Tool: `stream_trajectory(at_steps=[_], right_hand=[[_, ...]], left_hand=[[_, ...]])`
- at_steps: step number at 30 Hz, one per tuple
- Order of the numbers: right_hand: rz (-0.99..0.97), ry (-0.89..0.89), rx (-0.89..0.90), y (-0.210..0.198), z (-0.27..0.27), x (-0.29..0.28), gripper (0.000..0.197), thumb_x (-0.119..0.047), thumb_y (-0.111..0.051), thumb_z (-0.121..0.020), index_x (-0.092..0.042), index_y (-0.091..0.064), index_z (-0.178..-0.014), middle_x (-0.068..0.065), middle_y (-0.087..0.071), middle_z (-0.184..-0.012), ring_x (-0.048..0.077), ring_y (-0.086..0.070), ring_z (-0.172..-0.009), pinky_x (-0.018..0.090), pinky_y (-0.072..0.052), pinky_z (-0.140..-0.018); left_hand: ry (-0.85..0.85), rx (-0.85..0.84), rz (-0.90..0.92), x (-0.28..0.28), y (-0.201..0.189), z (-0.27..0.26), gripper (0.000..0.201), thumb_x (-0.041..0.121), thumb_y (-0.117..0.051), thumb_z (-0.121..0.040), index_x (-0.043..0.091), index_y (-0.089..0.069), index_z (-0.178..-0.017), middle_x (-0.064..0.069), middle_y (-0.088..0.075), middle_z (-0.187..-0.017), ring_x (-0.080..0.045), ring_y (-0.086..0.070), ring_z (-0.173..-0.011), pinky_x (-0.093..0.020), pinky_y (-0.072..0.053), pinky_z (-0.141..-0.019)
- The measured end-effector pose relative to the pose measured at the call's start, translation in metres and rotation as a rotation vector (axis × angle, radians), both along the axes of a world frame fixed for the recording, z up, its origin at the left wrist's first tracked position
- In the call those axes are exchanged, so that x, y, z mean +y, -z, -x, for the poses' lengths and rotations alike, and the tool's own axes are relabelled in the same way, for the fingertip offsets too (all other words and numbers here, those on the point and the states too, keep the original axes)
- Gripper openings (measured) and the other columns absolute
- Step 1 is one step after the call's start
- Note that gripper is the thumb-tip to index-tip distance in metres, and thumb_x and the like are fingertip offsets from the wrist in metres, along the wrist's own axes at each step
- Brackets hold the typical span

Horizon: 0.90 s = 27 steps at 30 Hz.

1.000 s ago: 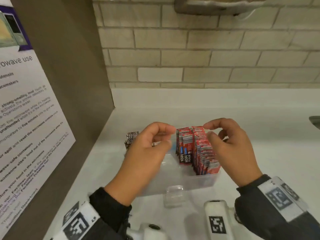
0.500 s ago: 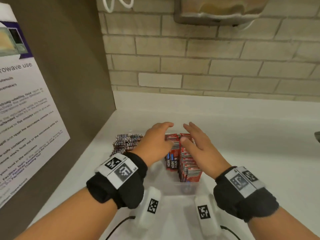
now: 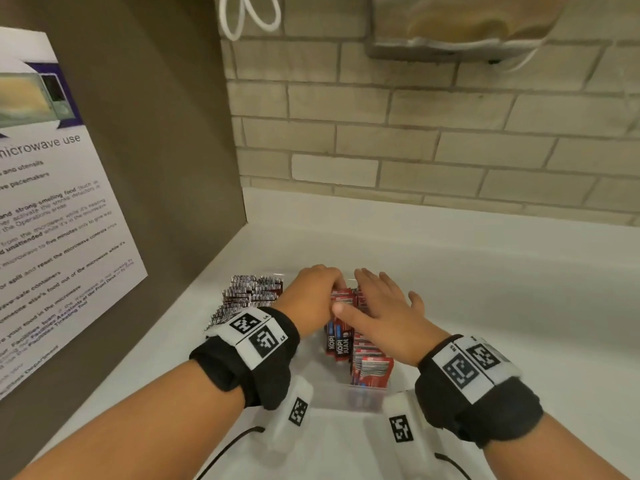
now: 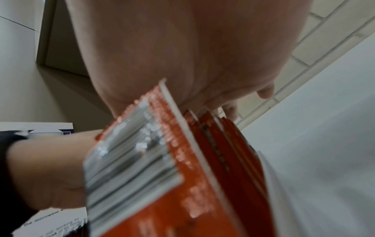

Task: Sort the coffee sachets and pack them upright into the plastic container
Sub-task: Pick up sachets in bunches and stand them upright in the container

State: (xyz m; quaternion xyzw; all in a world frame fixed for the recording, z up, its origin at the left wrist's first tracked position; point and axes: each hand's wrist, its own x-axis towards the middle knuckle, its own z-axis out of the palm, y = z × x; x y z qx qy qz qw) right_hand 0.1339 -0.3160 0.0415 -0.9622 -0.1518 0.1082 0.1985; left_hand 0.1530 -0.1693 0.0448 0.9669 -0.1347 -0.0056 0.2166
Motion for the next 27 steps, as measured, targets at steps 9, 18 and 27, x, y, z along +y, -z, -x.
stream_trajectory(at_steps=[9,18,27], right_hand=[[-0.125,0.000,0.018,-0.009,0.002,-0.007,0.094,-0.075,-0.014,-0.067,-0.031,-0.005,-0.150,-0.008,0.001,-0.159,0.014,0.005,-0.145,0.051,0.000,-0.115],[-0.474,0.064,-0.229,-0.032,0.021,-0.011,0.064,-0.070,-0.033,-0.082,-0.041,-0.028,-0.139,-0.013,-0.018,-0.155,0.007,-0.013,-0.142,0.045,-0.009,-0.116],[-0.692,-0.379,-0.063,-0.061,0.046,0.052,0.068,-0.042,-0.064,-0.076,-0.039,-0.031,-0.135,-0.016,-0.055,-0.125,0.004,-0.056,-0.112,0.034,-0.047,-0.097]], left_hand=[[-0.037,-0.116,0.112,0.009,0.002,0.010,0.005,0.011,-0.059,-0.089,0.010,-0.063,-0.093,-0.001,-0.061,-0.085,-0.015,-0.055,-0.078,-0.021,-0.037,-0.066],[-0.123,-0.259,0.242,0.029,-0.027,0.043,0.006,0.019,-0.060,-0.091,0.015,-0.064,-0.092,0.007,-0.062,-0.082,-0.007,-0.057,-0.075,-0.005,-0.036,-0.060],[-0.150,-0.351,0.653,0.088,-0.096,0.102,0.009,0.013,-0.072,-0.079,0.021,-0.068,-0.079,-0.001,-0.071,-0.078,-0.014,-0.065,-0.074,-0.030,-0.053,-0.073]])
